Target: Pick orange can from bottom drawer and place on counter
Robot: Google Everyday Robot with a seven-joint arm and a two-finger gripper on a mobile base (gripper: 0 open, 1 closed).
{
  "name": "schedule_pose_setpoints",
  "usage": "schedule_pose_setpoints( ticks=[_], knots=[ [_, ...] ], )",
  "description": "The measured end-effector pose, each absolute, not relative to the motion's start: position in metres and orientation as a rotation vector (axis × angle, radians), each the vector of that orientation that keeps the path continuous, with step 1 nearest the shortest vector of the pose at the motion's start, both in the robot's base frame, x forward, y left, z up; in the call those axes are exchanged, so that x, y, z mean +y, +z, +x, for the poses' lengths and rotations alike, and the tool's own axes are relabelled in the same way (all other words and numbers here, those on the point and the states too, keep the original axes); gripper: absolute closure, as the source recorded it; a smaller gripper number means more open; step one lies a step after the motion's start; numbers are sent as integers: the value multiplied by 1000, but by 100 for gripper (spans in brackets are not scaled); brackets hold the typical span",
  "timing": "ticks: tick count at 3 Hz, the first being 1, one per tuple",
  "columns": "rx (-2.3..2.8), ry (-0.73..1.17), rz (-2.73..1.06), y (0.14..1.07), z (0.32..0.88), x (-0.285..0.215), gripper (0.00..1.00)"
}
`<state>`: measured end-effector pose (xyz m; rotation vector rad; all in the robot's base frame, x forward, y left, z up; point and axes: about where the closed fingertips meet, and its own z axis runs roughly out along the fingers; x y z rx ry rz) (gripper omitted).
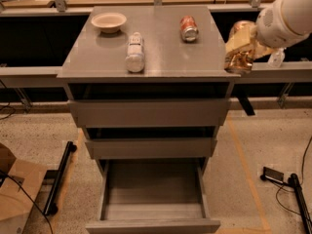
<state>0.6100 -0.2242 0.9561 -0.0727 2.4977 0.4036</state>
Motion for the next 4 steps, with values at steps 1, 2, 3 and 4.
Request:
schedule_pose_setpoints(
  ticks=[1,2,3,4],
  knots=[
    [2490,455,-131,957,641,-199,100],
    [2500,517,-176,945,674,-170,100],
    [2497,574,-184,935,697,-153,100],
    [2499,600,-163,923,717,-146,82]
  ],
)
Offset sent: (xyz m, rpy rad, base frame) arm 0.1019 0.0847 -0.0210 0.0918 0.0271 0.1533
